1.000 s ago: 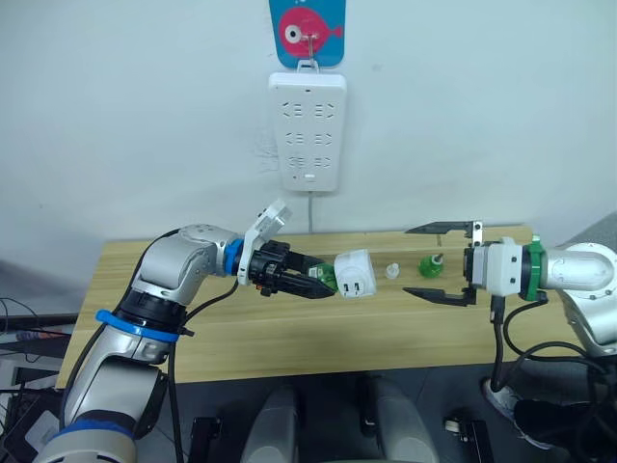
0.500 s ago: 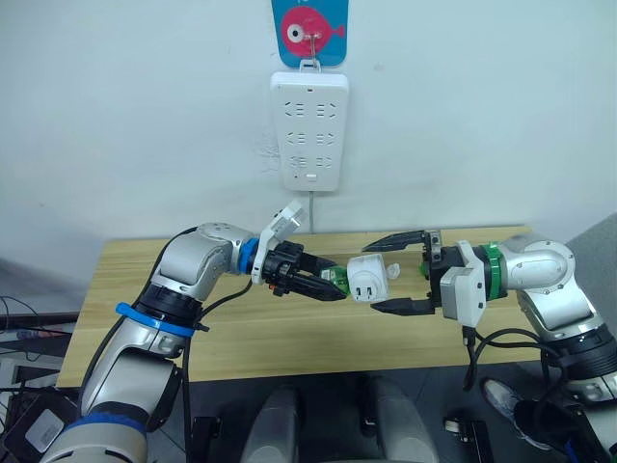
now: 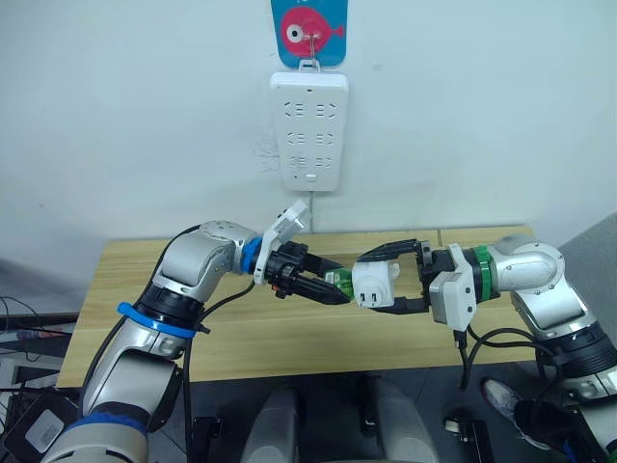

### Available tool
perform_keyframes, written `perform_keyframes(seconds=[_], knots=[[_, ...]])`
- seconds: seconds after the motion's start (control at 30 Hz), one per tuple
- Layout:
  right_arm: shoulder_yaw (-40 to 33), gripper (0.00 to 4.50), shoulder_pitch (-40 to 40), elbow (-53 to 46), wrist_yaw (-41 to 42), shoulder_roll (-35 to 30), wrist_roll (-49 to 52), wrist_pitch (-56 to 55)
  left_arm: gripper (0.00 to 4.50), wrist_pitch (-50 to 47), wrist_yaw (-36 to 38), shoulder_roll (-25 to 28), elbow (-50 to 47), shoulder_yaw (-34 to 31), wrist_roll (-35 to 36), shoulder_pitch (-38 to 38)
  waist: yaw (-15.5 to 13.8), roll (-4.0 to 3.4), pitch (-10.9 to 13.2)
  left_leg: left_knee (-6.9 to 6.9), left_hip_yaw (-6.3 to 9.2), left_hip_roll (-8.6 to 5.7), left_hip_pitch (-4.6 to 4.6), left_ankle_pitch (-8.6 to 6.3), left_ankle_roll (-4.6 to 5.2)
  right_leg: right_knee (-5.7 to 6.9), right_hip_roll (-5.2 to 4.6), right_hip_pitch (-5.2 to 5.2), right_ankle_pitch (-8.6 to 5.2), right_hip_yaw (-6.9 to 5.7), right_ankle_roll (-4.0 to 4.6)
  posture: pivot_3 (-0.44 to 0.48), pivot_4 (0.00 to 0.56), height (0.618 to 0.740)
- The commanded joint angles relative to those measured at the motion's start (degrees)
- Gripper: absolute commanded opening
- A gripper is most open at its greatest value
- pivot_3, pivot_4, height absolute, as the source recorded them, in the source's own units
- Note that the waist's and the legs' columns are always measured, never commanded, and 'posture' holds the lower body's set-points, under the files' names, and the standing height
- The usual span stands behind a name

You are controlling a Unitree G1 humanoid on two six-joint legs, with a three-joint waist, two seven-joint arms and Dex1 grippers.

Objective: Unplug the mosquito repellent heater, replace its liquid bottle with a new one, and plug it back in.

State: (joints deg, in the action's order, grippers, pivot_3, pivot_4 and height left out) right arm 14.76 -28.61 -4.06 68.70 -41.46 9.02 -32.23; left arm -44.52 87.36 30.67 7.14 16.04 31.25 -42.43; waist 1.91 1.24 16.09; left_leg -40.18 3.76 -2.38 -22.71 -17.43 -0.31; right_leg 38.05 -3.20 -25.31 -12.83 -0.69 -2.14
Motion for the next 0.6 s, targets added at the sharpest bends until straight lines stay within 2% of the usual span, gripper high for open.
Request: perform_keyframes(seconds=[0.03,0.2,0.37,0.53,0.6], knots=[[-0.32,2.99,-0.50,-1.55,0.11,0.20,0.87,-1.23,2.32,0.87,1.01,0.13,-1.26,-0.02,0.33,-0.14,0.00,0.00,0.00,0.00,0.01,0.00,0.00,0.00,0.00,0.00,0.00,0.00,0.00,0.00,0.00,-0.067,0.222,0.740],[-0.36,2.99,0.27,-3.24,0.68,-0.24,2.95,1.24,2.32,1.92,0.53,-0.17,-0.88,-0.06,-0.30,-0.15,0.00,0.00,0.00,0.00,0.00,0.00,0.00,0.00,0.00,0.01,0.00,0.00,0.00,0.00,0.00,-0.070,0.221,0.740],[-0.19,2.99,4.04,-11.26,2.09,-3.13,11.21,17.99,2.32,7.89,-1.61,-1.84,1.96,-0.47,-3.58,-0.63,-0.12,0.00,0.00,-0.01,0.04,-0.01,-0.01,0.00,0.00,0.00,-0.05,0.02,0.00,-0.01,0.01,-0.070,0.225,0.740],[-1.05,2.99,5.10,-14.06,2.99,-3.30,12.41,23.66,2.32,8.19,-0.82,-1.83,2.33,-0.29,-3.47,-0.78,-0.09,0.00,-0.01,-0.05,0.04,-0.01,-0.04,0.00,0.00,0.01,-0.04,0.01,0.00,0.01,0.01,-0.068,0.225,0.740],[-1.49,2.99,5.21,-14.12,3.23,-3.07,12.17,24.62,3.04,8.53,-0.99,-1.98,2.49,-0.63,-3.40,-0.75,-0.04,0.00,-0.01,-0.05,0.03,0.00,-0.03,0.00,0.01,0.02,-0.03,0.00,0.00,0.00,0.01,-0.067,0.225,0.740]])
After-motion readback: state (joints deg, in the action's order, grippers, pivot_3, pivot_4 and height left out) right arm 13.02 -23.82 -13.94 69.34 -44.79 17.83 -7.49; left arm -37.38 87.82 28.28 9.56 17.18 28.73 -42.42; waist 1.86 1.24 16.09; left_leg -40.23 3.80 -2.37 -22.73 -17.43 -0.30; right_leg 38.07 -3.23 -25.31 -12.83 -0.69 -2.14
